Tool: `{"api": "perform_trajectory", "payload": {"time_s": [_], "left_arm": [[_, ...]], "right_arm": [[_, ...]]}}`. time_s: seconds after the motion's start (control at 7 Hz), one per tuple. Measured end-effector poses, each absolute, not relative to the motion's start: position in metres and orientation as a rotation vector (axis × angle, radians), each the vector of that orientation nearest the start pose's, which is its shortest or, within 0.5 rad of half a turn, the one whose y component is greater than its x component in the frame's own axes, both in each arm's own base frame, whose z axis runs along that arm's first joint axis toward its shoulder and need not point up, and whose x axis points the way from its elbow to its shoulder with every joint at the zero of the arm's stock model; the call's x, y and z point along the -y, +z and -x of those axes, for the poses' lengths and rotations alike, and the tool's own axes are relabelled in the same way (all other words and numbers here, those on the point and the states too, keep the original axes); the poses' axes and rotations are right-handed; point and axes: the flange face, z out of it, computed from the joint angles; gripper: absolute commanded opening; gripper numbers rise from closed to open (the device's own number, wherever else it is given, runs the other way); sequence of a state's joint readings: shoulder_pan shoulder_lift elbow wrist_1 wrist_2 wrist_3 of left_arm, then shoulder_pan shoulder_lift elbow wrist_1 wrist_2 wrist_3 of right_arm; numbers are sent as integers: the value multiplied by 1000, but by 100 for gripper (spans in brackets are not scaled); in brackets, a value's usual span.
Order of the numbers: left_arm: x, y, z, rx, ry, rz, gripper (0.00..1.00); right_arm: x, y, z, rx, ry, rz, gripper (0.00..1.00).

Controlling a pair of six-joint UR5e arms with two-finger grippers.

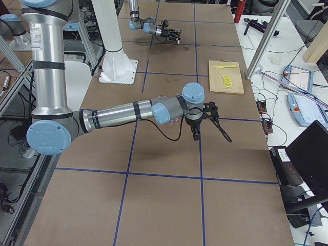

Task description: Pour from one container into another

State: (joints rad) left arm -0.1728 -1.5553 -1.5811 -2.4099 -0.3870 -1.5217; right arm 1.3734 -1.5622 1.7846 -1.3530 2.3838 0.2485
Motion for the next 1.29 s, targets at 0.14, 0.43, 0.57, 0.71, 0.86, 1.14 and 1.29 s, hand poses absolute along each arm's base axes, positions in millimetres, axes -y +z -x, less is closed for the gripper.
{"api": "perform_trajectory", "payload": {"time_s": [0.14, 0.43, 0.57, 0.71, 0.86, 1.14, 1.29], "left_arm": [[305, 540, -435, -609, -598, -1192, 51], [306, 536, -438, -616, -603, -1192, 39], [306, 533, -440, -622, -606, -1193, 24], [306, 531, -442, -626, -608, -1193, 6], [306, 530, -442, -631, -611, -1192, 0], [307, 526, -440, -629, -598, -1201, 0], [308, 523, -437, -637, -594, -1208, 0]], "right_arm": [[508, 520, 40, 871, -131, -228, 100], [508, 520, 40, 871, -131, -227, 100], [508, 520, 40, 871, -132, -227, 100], [508, 520, 42, 872, -133, -225, 100], [508, 520, 43, 872, -133, -224, 100], [508, 520, 45, 872, -135, -223, 100], [509, 519, 45, 872, -136, -224, 100]]}}
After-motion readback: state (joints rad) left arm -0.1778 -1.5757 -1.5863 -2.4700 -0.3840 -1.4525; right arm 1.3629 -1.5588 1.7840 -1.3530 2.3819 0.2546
